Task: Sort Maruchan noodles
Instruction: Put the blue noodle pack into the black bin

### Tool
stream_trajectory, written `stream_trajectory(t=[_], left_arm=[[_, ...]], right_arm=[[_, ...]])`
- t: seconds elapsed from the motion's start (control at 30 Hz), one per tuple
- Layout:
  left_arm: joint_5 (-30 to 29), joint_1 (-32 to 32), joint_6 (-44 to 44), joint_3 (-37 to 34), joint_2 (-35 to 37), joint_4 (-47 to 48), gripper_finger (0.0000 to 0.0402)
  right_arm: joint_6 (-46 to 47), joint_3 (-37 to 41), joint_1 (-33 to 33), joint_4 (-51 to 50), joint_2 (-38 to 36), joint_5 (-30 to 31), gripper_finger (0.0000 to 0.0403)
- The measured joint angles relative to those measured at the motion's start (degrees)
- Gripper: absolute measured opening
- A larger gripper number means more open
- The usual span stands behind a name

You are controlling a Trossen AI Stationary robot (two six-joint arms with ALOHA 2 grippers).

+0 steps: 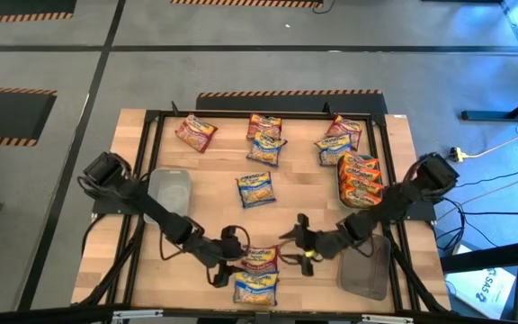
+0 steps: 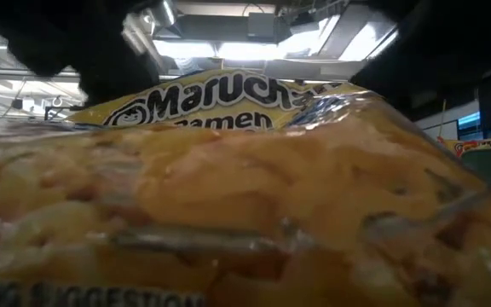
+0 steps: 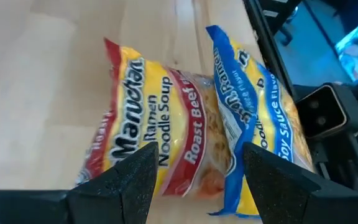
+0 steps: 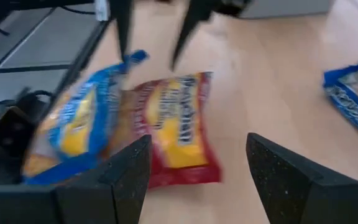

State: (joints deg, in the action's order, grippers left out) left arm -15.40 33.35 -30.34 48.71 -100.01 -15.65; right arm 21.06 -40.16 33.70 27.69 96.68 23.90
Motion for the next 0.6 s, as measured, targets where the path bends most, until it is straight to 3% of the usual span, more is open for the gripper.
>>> stream_trajectory(t=[0.2, 0.6], left_arm=[[6.14, 0.08, 0.43, 0.02, -2.71, -6.22, 0.0225], [4.13, 0.36, 0.54, 0.0, -2.77, -2.38, 0.0225]], right_arm=[[-0.57, 0.02, 3.97, 0.94, 0.01, 6.02, 0.0243], [-0.69, 0.02, 3.29, 1.33, 0.01, 7.47, 0.0243]])
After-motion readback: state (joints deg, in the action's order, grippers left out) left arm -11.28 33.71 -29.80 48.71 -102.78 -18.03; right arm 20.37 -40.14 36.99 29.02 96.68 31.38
